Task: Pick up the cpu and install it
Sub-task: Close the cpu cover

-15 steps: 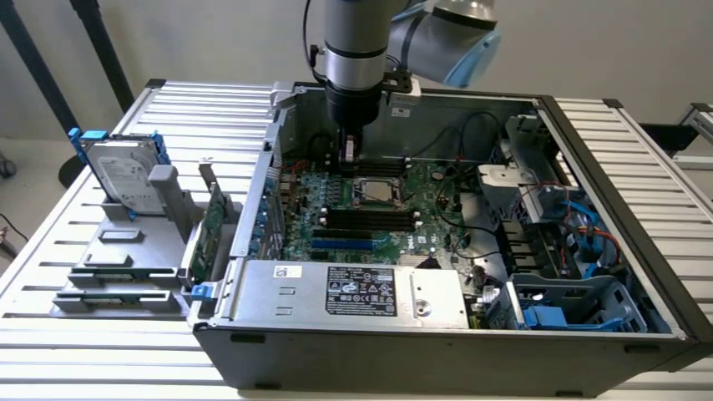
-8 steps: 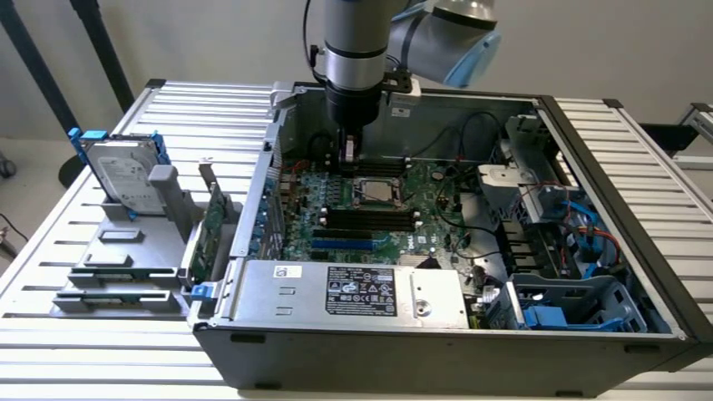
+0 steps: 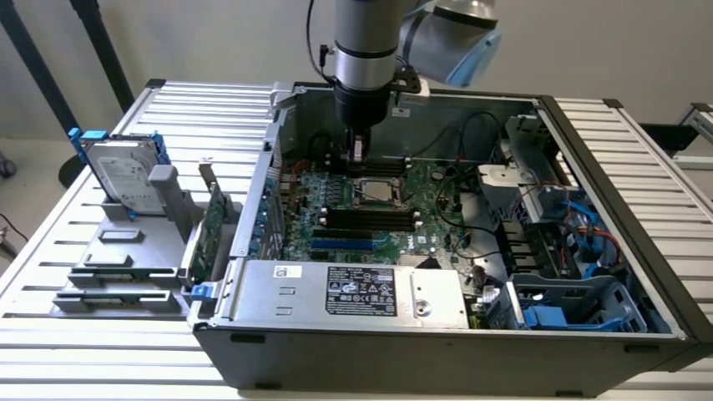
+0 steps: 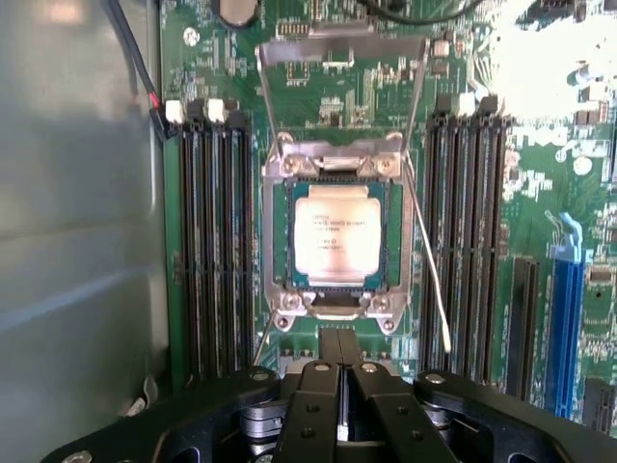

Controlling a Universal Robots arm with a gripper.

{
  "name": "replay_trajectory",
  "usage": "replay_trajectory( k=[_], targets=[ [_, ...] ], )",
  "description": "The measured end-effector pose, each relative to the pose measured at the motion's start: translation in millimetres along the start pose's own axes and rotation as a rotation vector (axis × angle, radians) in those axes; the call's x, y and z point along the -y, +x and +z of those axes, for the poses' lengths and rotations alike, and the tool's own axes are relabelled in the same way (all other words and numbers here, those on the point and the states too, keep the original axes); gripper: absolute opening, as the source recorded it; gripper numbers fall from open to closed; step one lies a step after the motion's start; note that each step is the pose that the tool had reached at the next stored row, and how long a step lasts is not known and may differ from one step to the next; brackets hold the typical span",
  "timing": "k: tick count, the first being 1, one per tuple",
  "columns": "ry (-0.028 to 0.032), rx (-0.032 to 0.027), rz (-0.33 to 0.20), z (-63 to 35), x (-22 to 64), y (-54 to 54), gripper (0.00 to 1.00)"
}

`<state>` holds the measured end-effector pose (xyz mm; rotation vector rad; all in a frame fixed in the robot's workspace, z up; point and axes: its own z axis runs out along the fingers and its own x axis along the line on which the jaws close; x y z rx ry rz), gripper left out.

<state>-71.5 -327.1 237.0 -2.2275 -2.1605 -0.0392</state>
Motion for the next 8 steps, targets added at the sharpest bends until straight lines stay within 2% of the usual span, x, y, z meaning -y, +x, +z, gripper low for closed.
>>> replay_trajectory(
  k=[8],
  targets=[
    [0.0052, 0.0001, -0.001, -9.8, -34.5, -1.7, 0.11]
  ],
)
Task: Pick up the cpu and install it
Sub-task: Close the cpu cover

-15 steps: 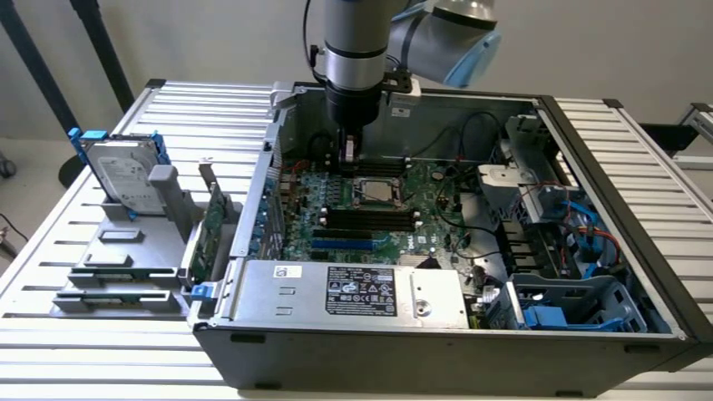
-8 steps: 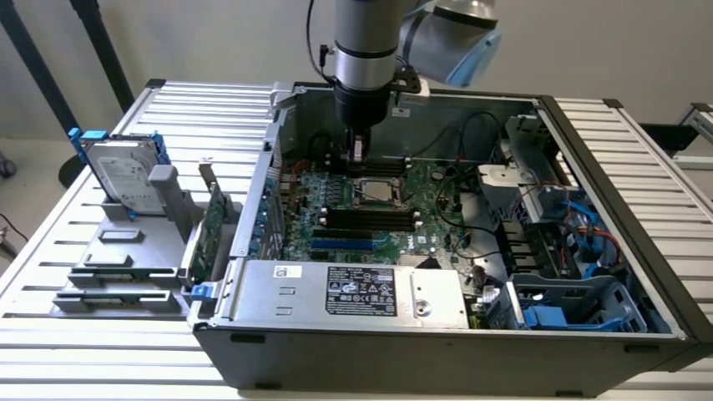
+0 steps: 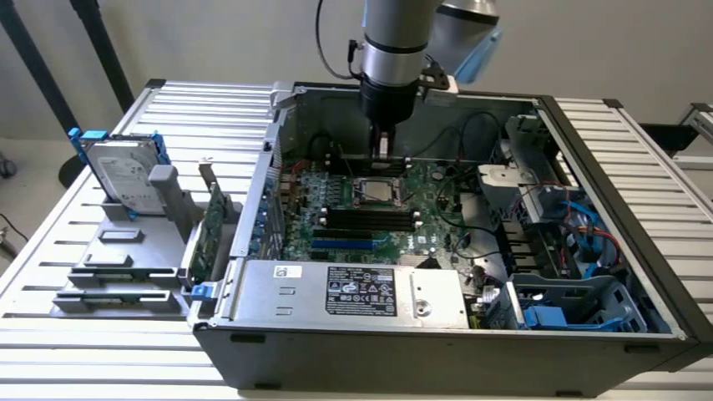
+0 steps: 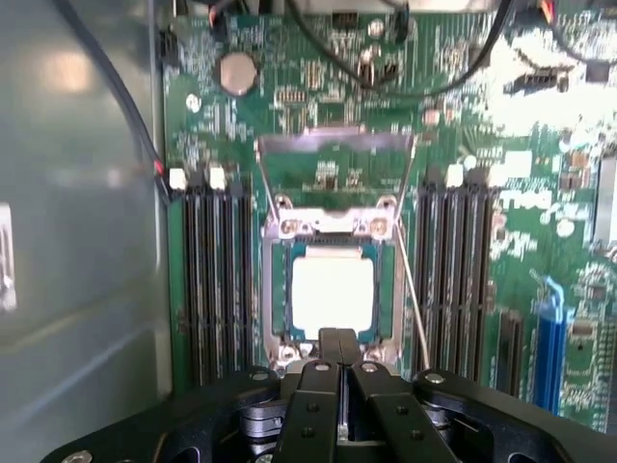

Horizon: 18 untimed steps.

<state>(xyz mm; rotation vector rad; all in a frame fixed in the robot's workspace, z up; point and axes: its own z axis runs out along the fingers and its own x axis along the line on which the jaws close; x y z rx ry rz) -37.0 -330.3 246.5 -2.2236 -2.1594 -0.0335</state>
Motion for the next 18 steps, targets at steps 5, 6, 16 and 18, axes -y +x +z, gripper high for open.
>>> replay_trajectory(
  k=[5, 6, 16, 18],
  targets=[
    [0.0022, -0.0001, 0.0, -9.3, -22.8, -1.2, 0.11],
    [0.0027, -0.0002, 0.0, -11.1, -27.3, -1.3, 0.11],
    [0.0084, -0.0019, -0.002, -26.8, -72.2, -1.5, 0.11],
    [0.0093, -0.0024, -0.002, -27.5, -79.5, -1.5, 0.11]
  ],
)
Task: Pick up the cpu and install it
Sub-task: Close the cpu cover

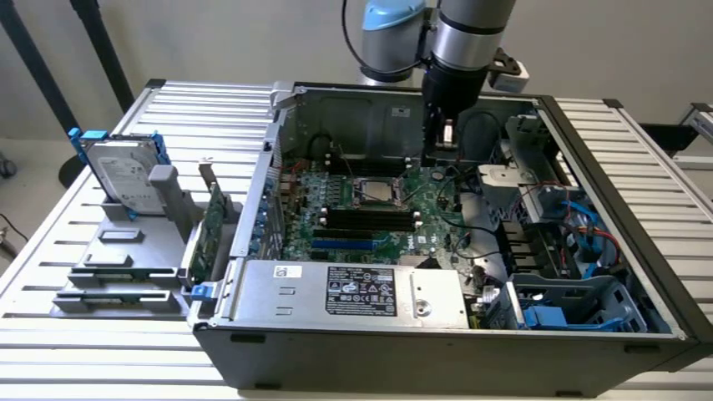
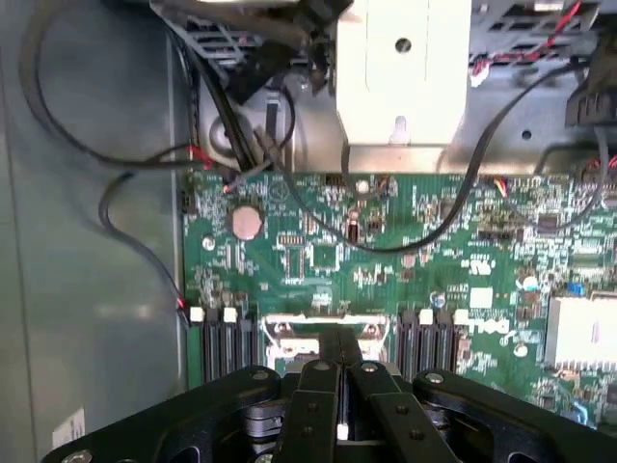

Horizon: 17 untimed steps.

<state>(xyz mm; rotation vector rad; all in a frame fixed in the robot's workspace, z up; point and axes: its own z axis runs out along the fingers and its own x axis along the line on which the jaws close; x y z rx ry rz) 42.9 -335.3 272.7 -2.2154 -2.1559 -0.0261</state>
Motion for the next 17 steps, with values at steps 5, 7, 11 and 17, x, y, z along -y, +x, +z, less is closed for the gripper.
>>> replay_trajectory(
  k=[5, 7, 11, 17],
  targets=[
    [0.0007, -0.0009, -0.002, 0.0, -12.4, 0.4, 0.11],
    [0.0008, -0.0008, -0.003, 1.6, -14.6, 0.3, 0.11],
    [0.0008, -0.0008, -0.006, 8.8, -16.2, 0.0, 0.11],
    [0.0011, -0.0012, -0.011, 19.7, -16.8, -0.3, 0.11]
  ],
)
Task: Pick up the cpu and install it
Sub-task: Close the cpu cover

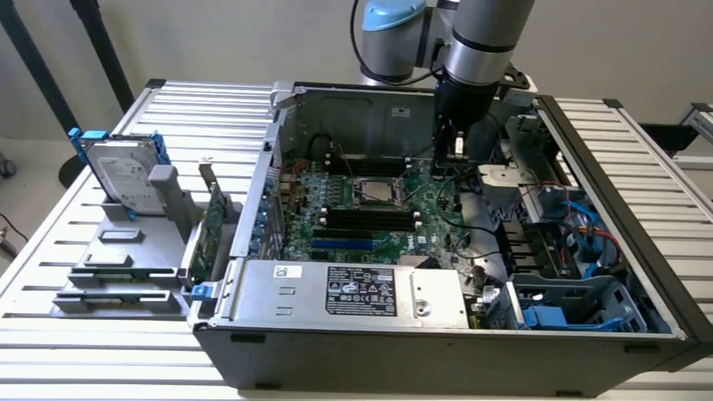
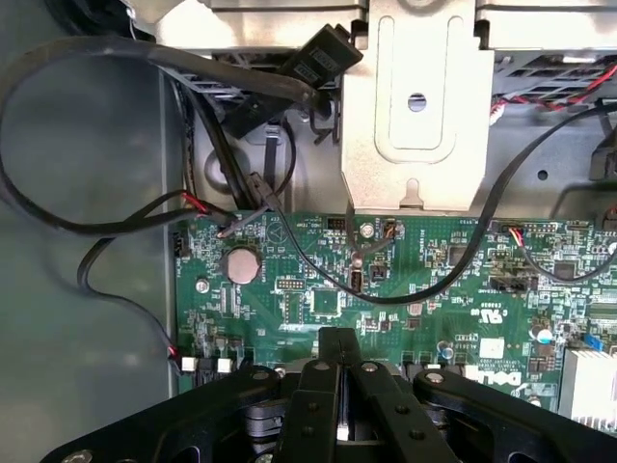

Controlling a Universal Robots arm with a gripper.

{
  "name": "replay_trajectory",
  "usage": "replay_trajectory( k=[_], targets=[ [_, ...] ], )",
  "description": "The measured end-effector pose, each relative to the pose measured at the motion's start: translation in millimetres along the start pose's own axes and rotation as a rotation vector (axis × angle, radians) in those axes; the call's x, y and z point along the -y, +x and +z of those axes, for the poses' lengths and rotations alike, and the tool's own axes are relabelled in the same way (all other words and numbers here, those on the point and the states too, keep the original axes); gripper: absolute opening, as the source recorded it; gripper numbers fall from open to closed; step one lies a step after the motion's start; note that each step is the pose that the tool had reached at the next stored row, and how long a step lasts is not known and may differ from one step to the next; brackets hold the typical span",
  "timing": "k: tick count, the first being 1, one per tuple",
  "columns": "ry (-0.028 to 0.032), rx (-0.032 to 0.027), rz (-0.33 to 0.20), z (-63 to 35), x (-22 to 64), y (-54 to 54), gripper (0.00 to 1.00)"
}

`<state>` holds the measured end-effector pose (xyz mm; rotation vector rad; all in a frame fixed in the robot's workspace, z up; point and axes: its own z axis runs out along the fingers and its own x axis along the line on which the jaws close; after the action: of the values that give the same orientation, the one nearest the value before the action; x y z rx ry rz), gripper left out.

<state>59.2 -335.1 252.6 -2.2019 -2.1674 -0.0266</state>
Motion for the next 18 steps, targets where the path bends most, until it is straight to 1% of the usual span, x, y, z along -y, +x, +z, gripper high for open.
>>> replay_trajectory(
  k=[2, 4, 5, 6, 7, 8, 10, 11, 12, 14, 18],
  targets=[
    [0.0001, -0.0018, -0.001, 2.9, -0.1, -0.1, 0.11],
    [0.0006, -0.0048, -0.002, 4.5, -0.1, 0.2, 0.11],
    [0.0029, -0.0066, -0.003, 4.6, -0.2, 0.2, 0.11],
    [0.0093, -0.0082, -0.004, 4.7, -0.2, 0.2, 0.11],
    [0.0209, -0.0097, -0.005, 4.8, -0.1, 0.2, 0.11],
    [0.0344, -0.0104, -0.006, 4.8, -0.1, 0.3, 0.11],
    [0.0655, -0.0106, -0.007, 4.8, -0.1, 0.3, 0.11],
    [0.0802, -0.0105, -0.008, 4.8, -0.1, 0.2, 0.11],
    [0.0932, -0.0103, -0.009, 4.7, -0.1, 0.2, 0.11],
    [0.1157, -0.0099, -0.013, 4.7, -0.1, 0.2, 0.11],
    [0.1536, -0.0088, -0.024, 4.7, 0.2, 0.2, 0.11]
  ],
)
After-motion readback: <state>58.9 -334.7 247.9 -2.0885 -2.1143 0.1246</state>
